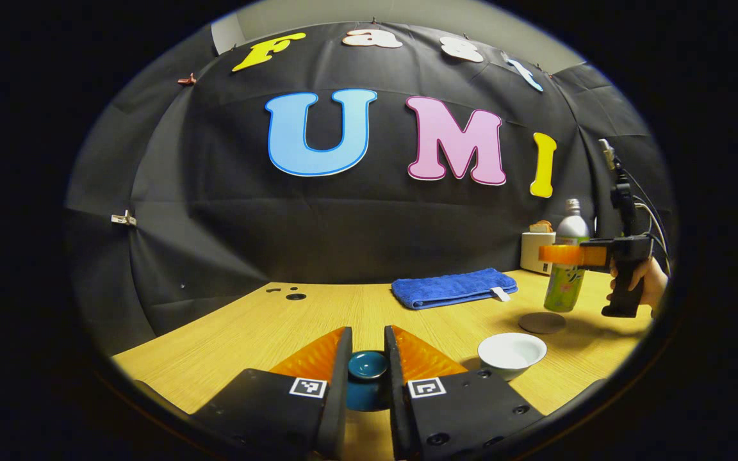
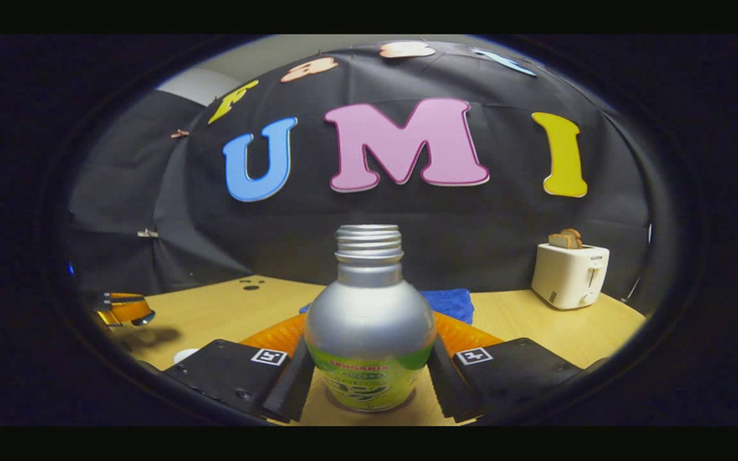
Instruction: Open the teacup lid with one hand, grasp the water bottle and pour water into the teacup with the other hand; after pouring, place the water bottle on the coaster and then close the teacup lid.
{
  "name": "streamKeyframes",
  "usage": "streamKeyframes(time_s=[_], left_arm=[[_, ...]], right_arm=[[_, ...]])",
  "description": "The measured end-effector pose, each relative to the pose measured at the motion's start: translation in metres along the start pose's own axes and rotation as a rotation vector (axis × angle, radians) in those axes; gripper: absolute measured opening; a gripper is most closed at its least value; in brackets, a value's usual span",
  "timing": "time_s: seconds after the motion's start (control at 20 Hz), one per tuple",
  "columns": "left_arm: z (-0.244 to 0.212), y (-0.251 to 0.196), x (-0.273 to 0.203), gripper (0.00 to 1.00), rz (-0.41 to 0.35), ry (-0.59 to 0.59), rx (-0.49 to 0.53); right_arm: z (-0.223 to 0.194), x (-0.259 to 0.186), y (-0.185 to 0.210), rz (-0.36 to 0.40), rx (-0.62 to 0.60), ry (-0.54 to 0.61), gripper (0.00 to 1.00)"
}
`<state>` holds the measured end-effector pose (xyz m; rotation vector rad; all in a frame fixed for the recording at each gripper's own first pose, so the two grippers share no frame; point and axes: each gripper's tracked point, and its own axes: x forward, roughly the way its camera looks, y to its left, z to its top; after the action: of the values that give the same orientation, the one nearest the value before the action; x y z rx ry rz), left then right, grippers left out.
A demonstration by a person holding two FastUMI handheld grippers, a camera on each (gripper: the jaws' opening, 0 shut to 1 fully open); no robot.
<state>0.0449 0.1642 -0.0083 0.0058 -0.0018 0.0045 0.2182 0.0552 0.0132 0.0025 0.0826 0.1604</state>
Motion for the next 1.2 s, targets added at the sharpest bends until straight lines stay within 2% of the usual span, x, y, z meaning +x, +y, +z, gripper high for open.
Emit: streamKeyframes(time_s=[0.1,0.35,0.5,0.85,0.95,1.0,1.2], left_arm=[[0.000,0.000,0.000,0.34,0.000,0.000,0.000],[0.000,-0.002,0.000,0.34,-0.009,-0.001,0.000],[0.000,-0.002,0.000,0.34,-0.009,-0.001,0.001],[-0.001,-0.002,0.000,0.34,-0.009,-0.001,0.001],[-0.001,-0.002,-0.001,0.34,-0.009,-0.001,0.001],[0.000,-0.002,-0.001,0.34,-0.007,-0.001,0.001],[-0.001,0.000,0.000,0.34,0.006,0.000,0.001]], right_arm=[[-0.018,0.005,-0.004,-0.010,0.005,0.028,0.80],[-0.010,0.017,-0.006,-0.019,0.029,0.002,0.81],[-0.020,0.023,-0.008,-0.022,0.042,0.015,0.82],[-0.028,0.017,-0.011,-0.031,0.021,0.025,0.84],[-0.026,0.012,-0.007,-0.030,0.034,0.023,0.91],[-0.025,0.011,-0.008,-0.042,0.032,0.022,0.99],[-0.030,0.000,-0.015,-0.100,-0.022,0.042,0.99]])
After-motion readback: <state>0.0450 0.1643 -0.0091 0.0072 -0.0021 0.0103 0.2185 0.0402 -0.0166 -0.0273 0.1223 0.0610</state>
